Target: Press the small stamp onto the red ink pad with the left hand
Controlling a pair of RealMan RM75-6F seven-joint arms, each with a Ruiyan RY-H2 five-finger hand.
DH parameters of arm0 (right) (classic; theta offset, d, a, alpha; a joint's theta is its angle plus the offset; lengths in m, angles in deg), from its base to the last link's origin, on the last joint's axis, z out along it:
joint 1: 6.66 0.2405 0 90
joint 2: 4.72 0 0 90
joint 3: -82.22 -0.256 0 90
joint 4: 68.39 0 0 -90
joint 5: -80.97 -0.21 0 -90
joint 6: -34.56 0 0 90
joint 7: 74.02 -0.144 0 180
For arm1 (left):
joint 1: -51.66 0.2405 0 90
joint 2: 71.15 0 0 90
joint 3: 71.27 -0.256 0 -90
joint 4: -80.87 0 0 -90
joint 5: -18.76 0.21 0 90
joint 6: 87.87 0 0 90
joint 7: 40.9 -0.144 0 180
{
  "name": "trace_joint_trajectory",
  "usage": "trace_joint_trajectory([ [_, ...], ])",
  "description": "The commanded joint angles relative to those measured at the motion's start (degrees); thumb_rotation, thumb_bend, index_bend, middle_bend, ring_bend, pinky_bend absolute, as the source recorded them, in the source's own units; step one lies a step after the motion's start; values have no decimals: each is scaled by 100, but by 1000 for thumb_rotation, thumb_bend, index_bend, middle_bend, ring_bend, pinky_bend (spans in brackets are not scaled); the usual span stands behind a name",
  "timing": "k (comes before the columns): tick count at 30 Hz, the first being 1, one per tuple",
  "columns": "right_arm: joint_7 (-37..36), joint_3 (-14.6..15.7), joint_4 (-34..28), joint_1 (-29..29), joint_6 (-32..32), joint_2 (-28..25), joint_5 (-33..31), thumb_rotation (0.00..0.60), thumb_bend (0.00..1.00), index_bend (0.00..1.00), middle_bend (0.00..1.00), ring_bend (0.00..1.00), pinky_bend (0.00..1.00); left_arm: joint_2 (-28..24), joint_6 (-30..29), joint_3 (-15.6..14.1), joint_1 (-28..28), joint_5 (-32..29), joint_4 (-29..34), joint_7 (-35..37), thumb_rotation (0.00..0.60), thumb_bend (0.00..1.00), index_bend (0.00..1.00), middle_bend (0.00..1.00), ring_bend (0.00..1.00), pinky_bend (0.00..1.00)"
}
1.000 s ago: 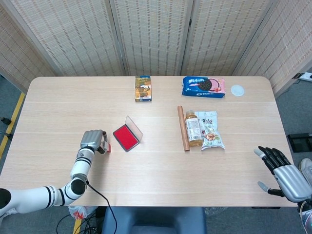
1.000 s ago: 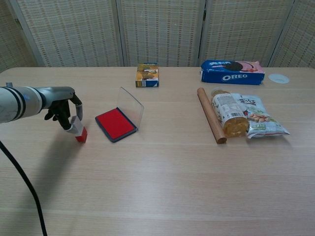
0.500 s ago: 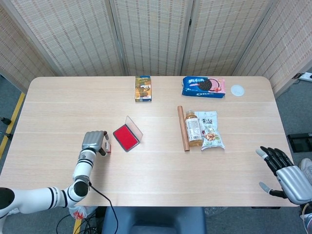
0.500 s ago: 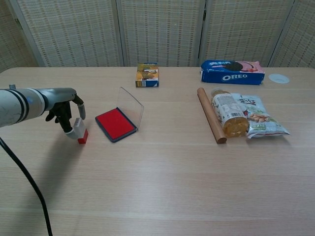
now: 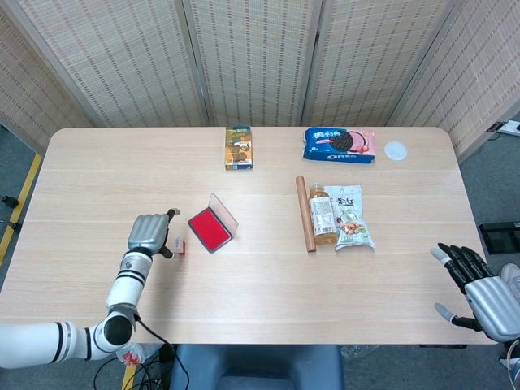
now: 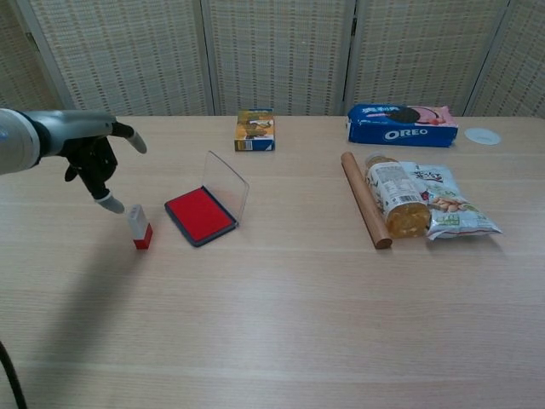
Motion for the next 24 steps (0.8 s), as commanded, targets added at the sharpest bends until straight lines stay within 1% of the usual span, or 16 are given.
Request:
trace_joint_trajectory([
  [1, 29, -15, -8, -7, 2, 10, -29, 600, 257, 0, 0, 0, 0, -1162, -726, -126, 708, 1183, 1348, 614, 600, 111, 87, 535, 398, 663],
  [2, 48, -24, -13, -6, 8, 15, -46, 600, 257, 0, 0, 0, 0, -1350, -757, -201, 866, 1484, 1508, 800, 600, 112, 78, 468, 349, 663],
  [3, 77, -36, -20, -4, 24, 25, -71, 600, 257, 0, 0, 0, 0, -1579, -811, -335, 1091, 1932, 1667, 1047, 600, 111, 65, 380, 287, 663],
  [4, 101, -44, -25, -2, 38, 32, -89, 600, 256, 0, 0, 0, 0, -1734, -856, -474, 1260, 2315, 1739, 1197, 600, 111, 54, 327, 251, 663],
  [5, 129, -55, -33, 2, 53, 40, -109, 600, 256, 0, 0, 0, 0, -1863, -921, -626, 1436, 2746, 1762, 1354, 600, 111, 31, 244, 193, 662],
  [8, 250, -96, -68, 10, 110, 75, -194, 600, 256, 0, 0, 0, 0, -2043, -1355, -1161, 2047, 4111, 1523, 1765, 600, 111, 0, 62, 75, 647],
  [9, 305, -113, -85, 15, 132, 89, -225, 600, 256, 0, 0, 0, 0, -2035, -1576, -1355, 2280, 4595, 1316, 1881, 600, 111, 0, 22, 38, 625],
  [11, 391, -139, -107, 19, 160, 111, -274, 600, 257, 0, 0, 0, 0, -1940, -1991, -1593, 2636, 5230, 901, 2018, 600, 111, 0, 0, 4, 591],
  [12, 448, -160, -124, 15, 171, 126, -319, 600, 257, 0, 0, 0, 0, -1815, -2312, -1696, 2879, 5554, 560, 2084, 600, 111, 0, 0, 0, 583],
  [14, 547, -201, -147, 5, 183, 155, -402, 600, 256, 0, 0, 0, 0, -1571, -2773, -1796, 3232, 5867, -16, 2075, 600, 111, 0, 0, 0, 568],
  [15, 601, -225, -160, 5, 200, 172, -452, 600, 256, 0, 0, 0, 0, -1417, -3001, -1810, 3401, 5953, -368, 1954, 600, 111, 0, 0, 0, 560],
  [16, 682, -254, -182, 4, 235, 194, -529, 600, 256, 0, 0, 0, 0, -1172, -3283, -1799, 3621, 5992, -841, 1752, 600, 111, 0, 0, 0, 554],
  [17, 748, -273, -203, 7, 268, 212, -582, 600, 256, 0, 0, 0, 0, -973, -3439, -1774, 3771, 5969, -1143, 1681, 600, 111, 0, 0, 0, 546],
  [18, 838, -292, -233, 12, 313, 231, -642, 600, 256, 0, 0, 0, 0, -760, -3541, -1764, 3940, 5931, -1443, 1769, 600, 111, 0, 0, 0, 524],
  [21, 1017, -343, -283, 7, 356, 270, -758, 600, 257, 0, 0, 0, 0, -469, -3640, -1715, 4222, 5904, -1973, 2339, 600, 111, 0, 0, 0, 432],
  [24, 1067, -380, -315, -11, 387, 277, -877, 600, 256, 0, 0, 0, 0, -366, -3525, -1671, 4339, 5878, -2244, 2814, 600, 111, 0, 0, 0, 316],
])
